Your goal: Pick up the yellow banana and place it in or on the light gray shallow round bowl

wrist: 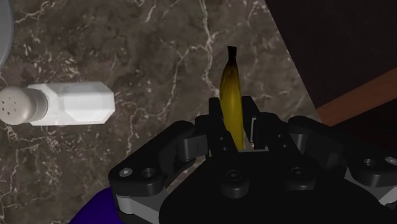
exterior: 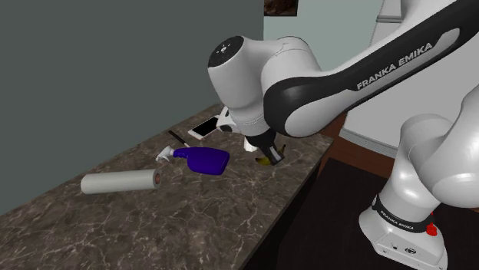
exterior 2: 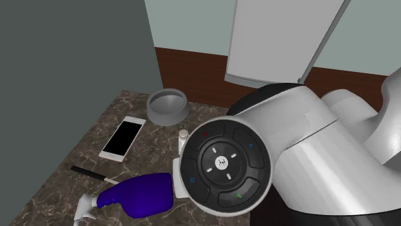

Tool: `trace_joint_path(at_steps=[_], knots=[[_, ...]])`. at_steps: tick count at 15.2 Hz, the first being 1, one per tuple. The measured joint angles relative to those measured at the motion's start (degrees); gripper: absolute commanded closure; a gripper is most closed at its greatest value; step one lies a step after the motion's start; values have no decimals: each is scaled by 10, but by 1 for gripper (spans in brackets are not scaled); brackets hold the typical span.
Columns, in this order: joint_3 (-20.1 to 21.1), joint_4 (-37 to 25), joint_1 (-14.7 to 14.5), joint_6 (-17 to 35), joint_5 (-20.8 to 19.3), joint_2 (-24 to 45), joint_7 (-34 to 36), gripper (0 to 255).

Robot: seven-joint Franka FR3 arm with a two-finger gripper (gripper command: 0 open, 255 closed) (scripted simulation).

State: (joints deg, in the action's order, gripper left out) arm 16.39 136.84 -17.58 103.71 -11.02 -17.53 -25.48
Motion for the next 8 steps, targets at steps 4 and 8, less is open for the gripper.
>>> trace_joint_path(at_steps=[4, 8], knots=[[-3, -23, 0, -32, 2, -12, -11, 255], [-4, -45, 0, -61, 4, -19, -19, 255]])
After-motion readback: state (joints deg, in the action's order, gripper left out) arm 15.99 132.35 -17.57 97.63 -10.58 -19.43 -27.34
